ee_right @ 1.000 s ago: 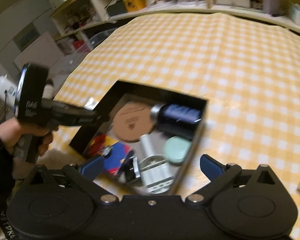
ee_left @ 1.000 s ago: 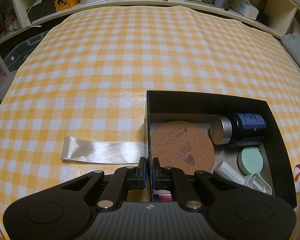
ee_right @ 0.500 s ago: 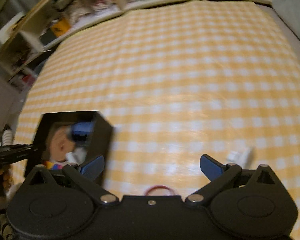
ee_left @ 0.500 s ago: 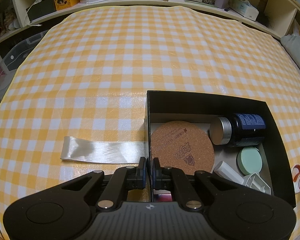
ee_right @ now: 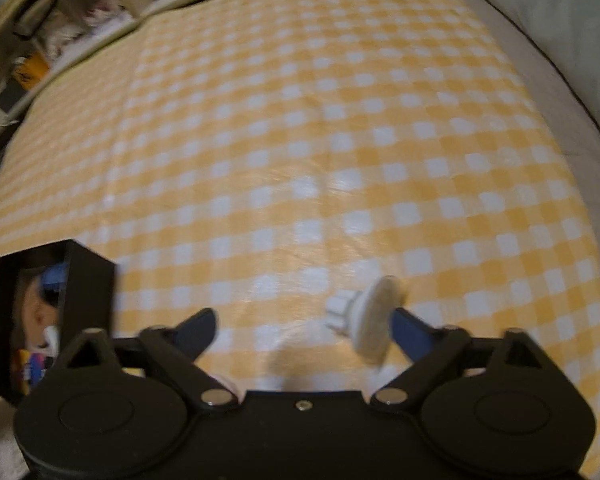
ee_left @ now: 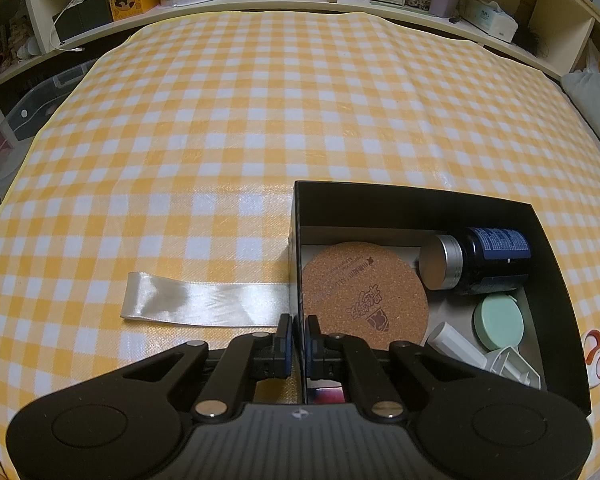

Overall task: Organize rigid objects
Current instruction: 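Move the right gripper to the white suction-cup item and grasp it, then carry the white suction-cup item into the black box and release it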

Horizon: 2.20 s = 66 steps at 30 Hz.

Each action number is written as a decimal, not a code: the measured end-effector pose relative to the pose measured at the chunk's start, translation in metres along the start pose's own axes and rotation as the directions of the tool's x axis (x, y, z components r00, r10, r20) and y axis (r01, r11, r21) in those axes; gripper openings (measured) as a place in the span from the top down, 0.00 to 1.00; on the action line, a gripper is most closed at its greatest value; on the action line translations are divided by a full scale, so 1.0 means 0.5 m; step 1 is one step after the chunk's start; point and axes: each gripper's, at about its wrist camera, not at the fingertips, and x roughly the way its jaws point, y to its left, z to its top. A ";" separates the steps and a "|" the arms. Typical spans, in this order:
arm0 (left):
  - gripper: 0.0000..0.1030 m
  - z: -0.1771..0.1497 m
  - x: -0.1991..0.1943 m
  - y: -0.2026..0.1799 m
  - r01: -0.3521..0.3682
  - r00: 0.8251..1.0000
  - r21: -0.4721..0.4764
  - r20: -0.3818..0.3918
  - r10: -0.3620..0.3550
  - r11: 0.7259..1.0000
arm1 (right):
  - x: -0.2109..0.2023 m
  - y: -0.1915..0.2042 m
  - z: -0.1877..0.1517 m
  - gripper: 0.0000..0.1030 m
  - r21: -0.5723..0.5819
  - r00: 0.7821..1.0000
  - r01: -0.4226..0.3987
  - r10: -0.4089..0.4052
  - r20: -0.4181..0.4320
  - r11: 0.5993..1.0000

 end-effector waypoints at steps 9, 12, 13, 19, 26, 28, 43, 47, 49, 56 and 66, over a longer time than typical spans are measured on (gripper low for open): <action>0.94 -0.001 0.000 0.001 0.000 1.000 0.000 0.000 0.000 1.000 | 0.027 -0.020 0.013 0.81 0.016 0.996 0.087 -0.087 -0.016 0.996; 0.94 0.001 0.000 0.001 0.001 1.000 -0.001 0.001 -0.001 1.000 | 0.017 -0.020 0.012 0.91 0.007 0.997 0.076 -0.076 0.007 0.997; 0.94 -0.001 0.000 0.002 0.001 1.000 0.000 0.001 -0.001 1.000 | 0.013 -0.019 0.013 0.91 0.000 0.997 0.072 -0.072 0.013 0.997; 0.94 -0.002 0.000 0.003 0.000 1.000 0.001 0.001 0.000 1.000 | 0.000 0.007 0.019 0.91 -0.037 0.998 0.048 -0.047 0.040 0.998; 0.94 -0.003 -0.006 0.006 0.000 1.000 -0.001 0.001 0.000 1.000 | -0.064 0.085 0.011 0.91 -0.089 0.974 -0.134 0.147 0.173 0.987; 0.94 -0.001 -0.006 0.005 0.001 1.000 -0.001 0.001 -0.001 1.000 | -0.076 0.122 -0.002 0.91 -0.121 0.960 -0.197 0.216 0.177 0.973; 0.94 -0.004 -0.006 0.006 0.001 1.000 -0.001 0.001 -0.001 1.000 | -0.050 0.365 -0.082 0.91 -0.337 0.873 -0.446 0.486 0.040 0.829; 0.94 -0.005 -0.009 0.007 0.002 1.000 -0.002 0.001 -0.002 1.000 | -0.011 0.412 -0.103 0.91 -0.387 0.886 -0.435 0.464 -0.021 0.813; 0.94 -0.005 -0.009 0.007 0.001 1.000 -0.001 0.001 -0.001 1.000 | 0.003 0.425 -0.105 0.91 -0.401 0.886 -0.437 0.462 -0.037 0.805; 0.94 -0.005 -0.009 0.007 0.001 1.000 -0.001 0.002 -0.001 1.000 | 0.028 0.446 -0.103 0.91 -0.457 0.885 -0.434 0.462 -0.056 0.776; 0.94 -0.005 -0.009 0.007 0.002 1.000 -0.002 0.002 -0.002 1.000 | 0.041 0.429 -0.086 0.64 -0.467 0.934 -0.312 0.357 0.009 0.828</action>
